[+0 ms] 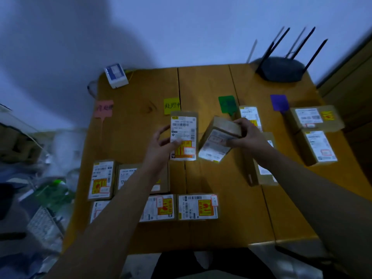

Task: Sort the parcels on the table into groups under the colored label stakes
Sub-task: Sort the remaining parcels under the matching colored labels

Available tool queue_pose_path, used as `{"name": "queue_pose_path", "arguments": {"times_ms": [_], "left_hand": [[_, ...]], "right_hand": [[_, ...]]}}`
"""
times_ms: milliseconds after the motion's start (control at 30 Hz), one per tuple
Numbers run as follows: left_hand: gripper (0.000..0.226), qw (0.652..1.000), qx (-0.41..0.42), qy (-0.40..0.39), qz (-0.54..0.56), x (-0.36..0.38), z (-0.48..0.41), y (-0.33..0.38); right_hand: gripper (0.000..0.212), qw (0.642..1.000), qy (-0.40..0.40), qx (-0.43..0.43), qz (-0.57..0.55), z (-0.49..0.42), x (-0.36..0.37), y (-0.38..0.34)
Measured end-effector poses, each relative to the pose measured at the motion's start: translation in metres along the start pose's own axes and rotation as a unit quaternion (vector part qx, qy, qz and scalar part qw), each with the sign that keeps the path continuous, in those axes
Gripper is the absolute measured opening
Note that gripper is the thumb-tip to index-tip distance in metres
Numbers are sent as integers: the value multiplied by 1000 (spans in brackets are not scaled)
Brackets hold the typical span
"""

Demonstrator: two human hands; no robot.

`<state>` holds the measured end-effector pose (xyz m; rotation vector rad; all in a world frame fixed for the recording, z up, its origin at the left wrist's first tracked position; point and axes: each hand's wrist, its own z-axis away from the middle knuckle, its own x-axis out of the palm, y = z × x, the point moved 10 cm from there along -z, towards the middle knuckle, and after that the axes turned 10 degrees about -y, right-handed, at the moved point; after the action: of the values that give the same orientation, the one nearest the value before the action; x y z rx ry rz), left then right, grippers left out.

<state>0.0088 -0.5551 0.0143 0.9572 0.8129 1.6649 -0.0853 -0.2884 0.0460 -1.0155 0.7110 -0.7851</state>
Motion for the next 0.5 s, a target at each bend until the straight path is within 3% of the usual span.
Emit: {"name": "queue_pose_path", "arguments": {"times_ms": [133,267,400,500], "left_hand": [[68,994,37,78,63,-19,6,34],[68,992,58,82,81,-13,12,51],[66,990,79,55,108,9,19,61],[64,988,91,54,110,14,24,67]], "right_hand": [[79,991,36,-42,-126,0,-14,-24],[65,932,6,-29,-360,-2,14,-27],[74,929,-20,4,-369,3,56,-24],[89,934,-18,-36,-356,4,69,-27]]}}
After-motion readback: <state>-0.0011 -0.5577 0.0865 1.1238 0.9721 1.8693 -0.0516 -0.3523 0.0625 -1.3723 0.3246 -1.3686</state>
